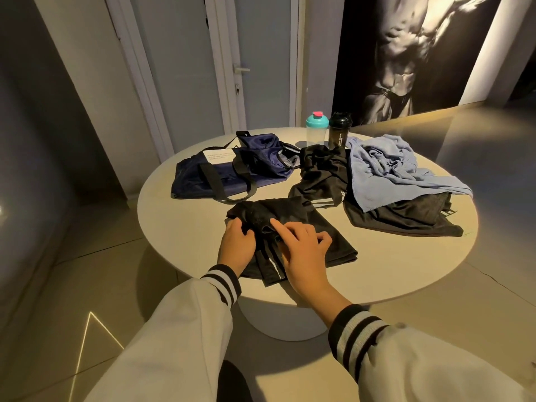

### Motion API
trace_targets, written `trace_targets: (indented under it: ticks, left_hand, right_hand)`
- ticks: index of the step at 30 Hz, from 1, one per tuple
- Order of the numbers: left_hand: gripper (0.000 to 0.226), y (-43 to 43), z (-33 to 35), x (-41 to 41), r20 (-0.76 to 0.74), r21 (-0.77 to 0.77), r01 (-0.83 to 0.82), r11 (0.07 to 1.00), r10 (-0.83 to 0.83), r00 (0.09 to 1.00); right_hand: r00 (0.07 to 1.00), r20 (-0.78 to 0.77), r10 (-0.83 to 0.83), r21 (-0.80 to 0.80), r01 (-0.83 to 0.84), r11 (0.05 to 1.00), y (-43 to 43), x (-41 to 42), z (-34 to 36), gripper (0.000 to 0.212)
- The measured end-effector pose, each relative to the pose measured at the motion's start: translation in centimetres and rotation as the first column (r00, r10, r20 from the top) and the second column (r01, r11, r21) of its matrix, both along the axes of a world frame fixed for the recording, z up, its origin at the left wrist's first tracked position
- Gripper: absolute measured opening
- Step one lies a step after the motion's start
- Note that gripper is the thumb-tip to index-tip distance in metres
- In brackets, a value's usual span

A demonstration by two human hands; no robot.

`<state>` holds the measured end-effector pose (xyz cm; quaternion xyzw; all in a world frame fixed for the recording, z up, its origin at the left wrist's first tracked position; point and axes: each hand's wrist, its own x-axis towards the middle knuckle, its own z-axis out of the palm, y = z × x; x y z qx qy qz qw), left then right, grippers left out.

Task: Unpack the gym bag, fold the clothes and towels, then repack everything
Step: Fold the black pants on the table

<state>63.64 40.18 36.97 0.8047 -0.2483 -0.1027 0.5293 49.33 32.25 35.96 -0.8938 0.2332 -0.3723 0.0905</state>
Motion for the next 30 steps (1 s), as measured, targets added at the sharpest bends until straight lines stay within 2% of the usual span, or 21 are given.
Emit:
trace_targets:
  ticks: [3,6,8,12,14,16,17,19,22,26,30]
  left_hand:
    - [0.005,0.3,-0.8,-0.1,0.107,0.064,-0.005,0.998,-0.002,0.994]
    - [0.035,0.9,-1.6,-0.5,0.132,0.101,-0.017,0.995,0.004,0.991]
    - [0.045,1.1,-1.8,-0.9,0.133,0.108,0.011,0.994,-0.025,0.991]
    - [0.045,1.7,-1.2,-2.2,0.081,-0.003,0.021,1.0,-0.021,0.996]
    - [0.066,2.2,-0.7,-2.6,0.144,-0.05,-0.035,0.998,0.042,0.989]
    - [0.082,2.6,0.4,-3.3,0.253,-0.02,0.006,1.0,0.0,0.967]
    - [0.08,2.6,1.2,-3.6,0.297,0.009,0.06,0.998,-0.06,0.953]
    - [0.059,2.4,3.2,-4.4,0.338,0.056,0.15,0.987,-0.16,0.928]
    - [0.034,2.0,6.5,-6.4,0.246,-0.035,0.214,0.976,-0.199,0.949]
    - [0.032,2.0,9.7,-9.5,0.235,-0.142,0.32,0.937,-0.282,0.93]
    - [0.02,2.8,11.8,-11.7,0.242,-0.22,0.299,0.929,-0.245,0.939]
  right_hand:
    - [0.999,-0.049,-0.017,0.04,0.019,0.999,-0.3,0.2,-0.4,0.051]
    - [0.998,-0.037,-0.057,0.095,0.061,0.994,-0.5,0.3,-0.4,0.044]
    - [0.997,-0.021,-0.073,0.135,0.076,0.988,-0.5,0.4,-0.3,0.04]
    - [0.996,-0.06,-0.07,0.182,0.08,0.98,-0.3,0.2,0.1,0.034]
    - [0.995,-0.073,-0.063,0.221,0.078,0.972,-0.1,-0.2,0.6,0.032]
    - [0.997,-0.063,-0.046,0.234,0.059,0.97,-0.2,-0.8,1.4,0.03]
    - [0.999,-0.044,-0.031,0.227,0.04,0.973,-0.3,-1.2,2.1,0.029]
    - [1.0,0.018,0.005,0.199,-0.009,0.98,-0.4,-2.1,4.2,0.028]
    - [0.99,0.137,0.038,0.133,-0.057,0.989,-0.4,-3.7,8.3,0.023]
    - [0.972,0.231,0.028,0.035,-0.037,0.999,-0.2,-5.9,12.4,0.024]
    - [0.98,0.199,0.03,0.0,-0.03,1.0,0.4,-8.4,14.6,0.031]
